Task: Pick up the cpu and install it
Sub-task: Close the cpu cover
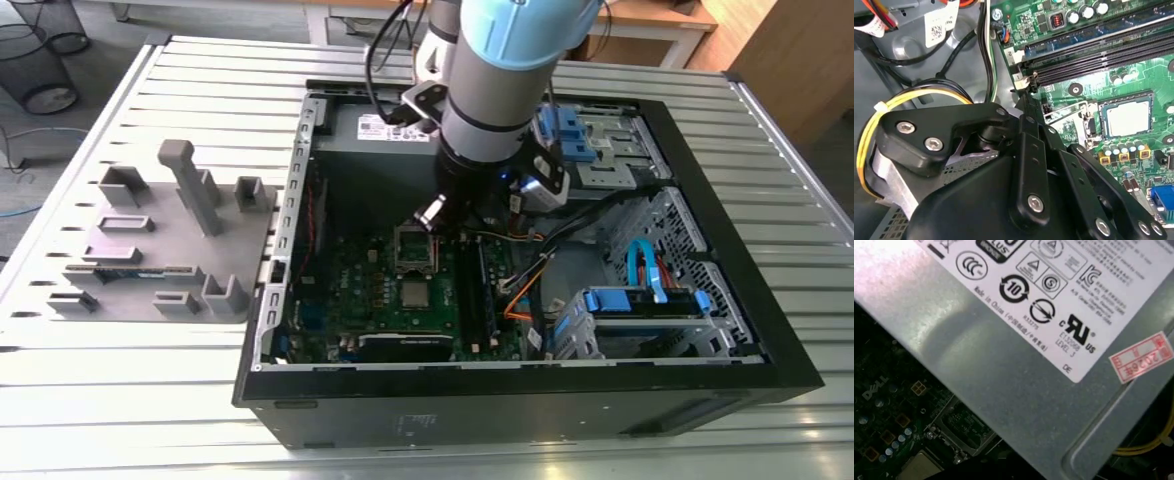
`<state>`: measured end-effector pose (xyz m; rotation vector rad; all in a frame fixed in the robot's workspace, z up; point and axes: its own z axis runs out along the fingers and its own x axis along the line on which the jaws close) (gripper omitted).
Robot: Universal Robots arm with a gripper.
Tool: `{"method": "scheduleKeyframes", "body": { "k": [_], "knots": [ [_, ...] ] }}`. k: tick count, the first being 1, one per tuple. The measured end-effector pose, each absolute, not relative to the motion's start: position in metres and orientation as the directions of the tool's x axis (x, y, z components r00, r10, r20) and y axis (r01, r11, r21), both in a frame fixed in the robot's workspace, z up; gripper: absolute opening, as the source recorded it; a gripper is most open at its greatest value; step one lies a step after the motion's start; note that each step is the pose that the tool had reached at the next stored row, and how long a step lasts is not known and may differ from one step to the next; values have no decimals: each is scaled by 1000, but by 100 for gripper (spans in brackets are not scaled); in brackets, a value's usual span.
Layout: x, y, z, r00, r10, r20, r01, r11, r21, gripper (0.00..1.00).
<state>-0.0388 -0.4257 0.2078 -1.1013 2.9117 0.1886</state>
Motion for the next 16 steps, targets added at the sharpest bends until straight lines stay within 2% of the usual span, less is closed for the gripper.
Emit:
{"method": "scheduleKeyframes", "body": {
  "k": [16],
  "knots": [
    [-36, -424, 202, -750, -658, -63, -661, 743, 105, 11]
  ]
}}
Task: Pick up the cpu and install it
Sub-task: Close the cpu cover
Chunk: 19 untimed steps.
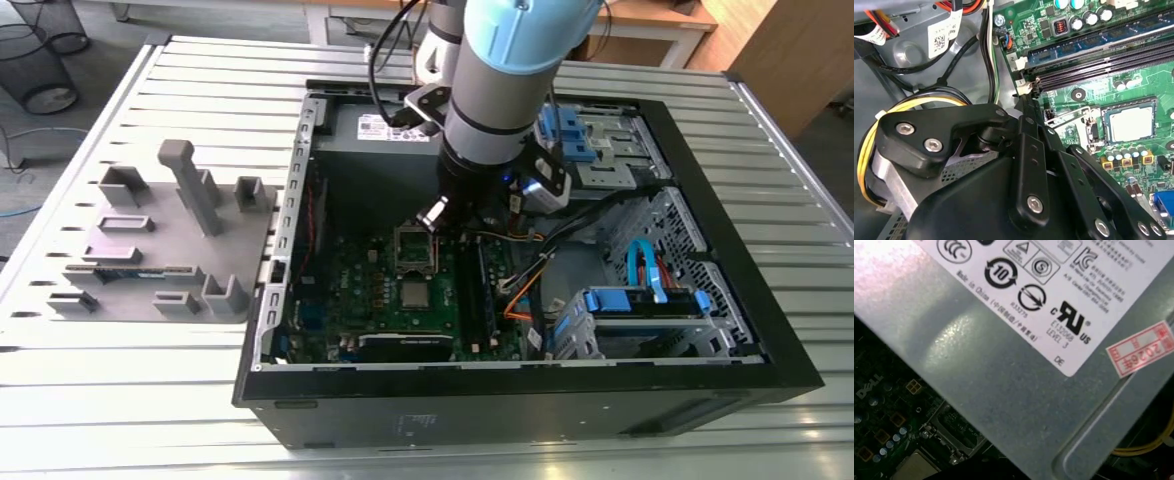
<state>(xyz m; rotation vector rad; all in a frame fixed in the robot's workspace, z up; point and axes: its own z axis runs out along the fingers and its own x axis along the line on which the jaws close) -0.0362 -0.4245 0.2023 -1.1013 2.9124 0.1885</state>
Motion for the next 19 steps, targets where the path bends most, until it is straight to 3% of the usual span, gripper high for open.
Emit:
{"method": "scheduleKeyframes", "body": {
  "k": [19],
  "knots": [
    [-41, -423, 201, -750, -658, -59, -661, 744, 100, 11]
  ]
}}
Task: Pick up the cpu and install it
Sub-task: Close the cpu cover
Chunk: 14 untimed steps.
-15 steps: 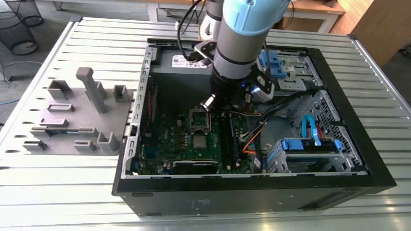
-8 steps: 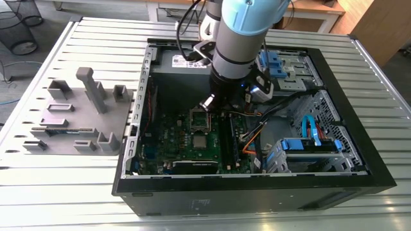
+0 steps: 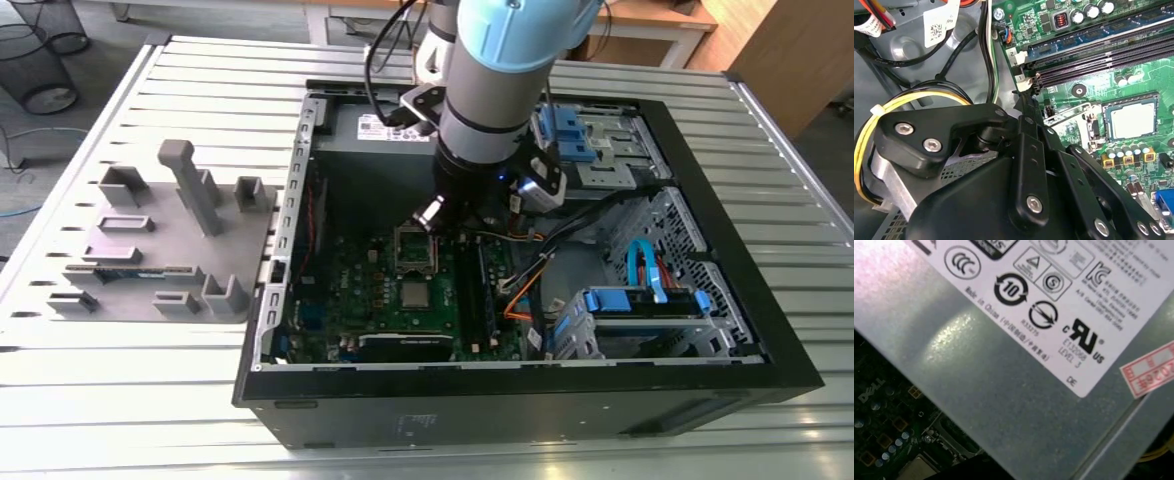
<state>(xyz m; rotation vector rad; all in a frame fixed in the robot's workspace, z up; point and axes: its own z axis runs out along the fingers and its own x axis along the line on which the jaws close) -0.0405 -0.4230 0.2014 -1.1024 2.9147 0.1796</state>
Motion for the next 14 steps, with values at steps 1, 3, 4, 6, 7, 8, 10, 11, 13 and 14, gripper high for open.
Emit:
{"method": "scheduleKeyframes", "body": {
  "k": [1, 3, 4, 6, 7, 8, 10, 11, 13, 14],
  "knots": [
    [-41, -423, 202, -750, -658, -58, -661, 744, 98, 11],
    [-41, -423, 202, -750, -659, -54, -661, 745, 95, 11],
    [-41, -423, 202, -750, -659, -53, -661, 745, 94, 11],
    [-41, -423, 203, -750, -659, -52, -661, 745, 92, 11],
    [-41, -423, 203, -750, -659, -51, -661, 745, 91, 11],
    [-41, -423, 204, -750, -659, -50, -661, 745, 89, 11],
    [-41, -423, 206, -750, -659, -47, -661, 746, 86, 11],
    [-41, -423, 207, -751, -659, -45, -660, 746, 85, 11],
    [-40, -423, 209, -751, -659, -43, -660, 746, 82, 11],
    [-40, -423, 210, -750, -660, -42, -661, 746, 80, 11]
  ]
}}
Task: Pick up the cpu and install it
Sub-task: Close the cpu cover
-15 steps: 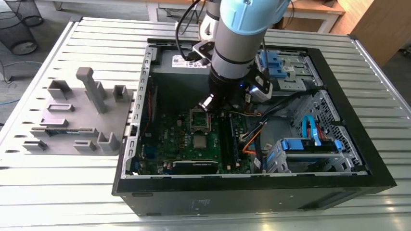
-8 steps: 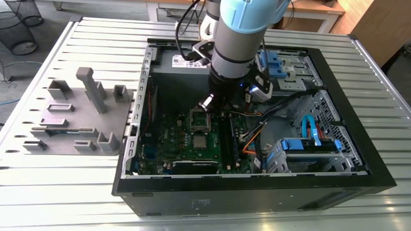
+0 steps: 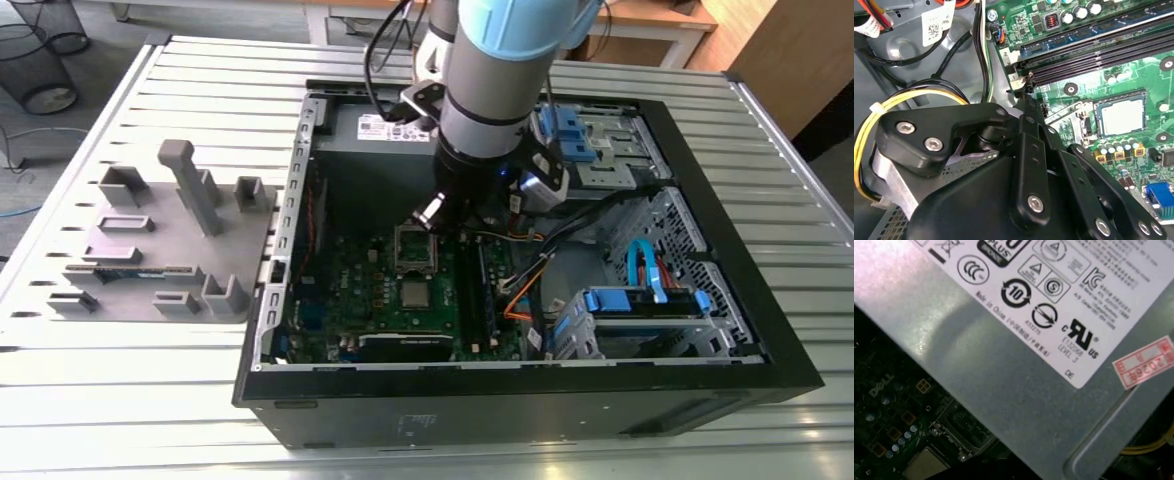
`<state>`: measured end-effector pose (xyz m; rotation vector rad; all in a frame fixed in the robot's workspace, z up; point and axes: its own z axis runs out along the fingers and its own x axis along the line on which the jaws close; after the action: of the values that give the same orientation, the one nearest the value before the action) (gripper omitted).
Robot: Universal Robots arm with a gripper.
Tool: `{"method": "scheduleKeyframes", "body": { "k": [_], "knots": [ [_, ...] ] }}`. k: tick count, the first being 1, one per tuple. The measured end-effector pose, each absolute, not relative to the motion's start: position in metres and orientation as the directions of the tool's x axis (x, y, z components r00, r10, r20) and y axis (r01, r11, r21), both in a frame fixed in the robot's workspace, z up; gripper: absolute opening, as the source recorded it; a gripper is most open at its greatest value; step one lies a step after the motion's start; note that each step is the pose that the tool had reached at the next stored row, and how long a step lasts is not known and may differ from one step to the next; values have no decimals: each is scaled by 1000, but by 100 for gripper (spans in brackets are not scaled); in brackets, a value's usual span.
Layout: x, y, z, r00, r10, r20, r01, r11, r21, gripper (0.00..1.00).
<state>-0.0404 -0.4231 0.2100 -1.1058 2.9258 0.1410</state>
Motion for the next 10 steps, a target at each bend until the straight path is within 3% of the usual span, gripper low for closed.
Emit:
{"method": "scheduleKeyframes", "body": {
  "k": [10],
  "knots": [
    [-40, -423, 223, -750, -660, -32, -661, 748, 70, 11]
  ]
}}
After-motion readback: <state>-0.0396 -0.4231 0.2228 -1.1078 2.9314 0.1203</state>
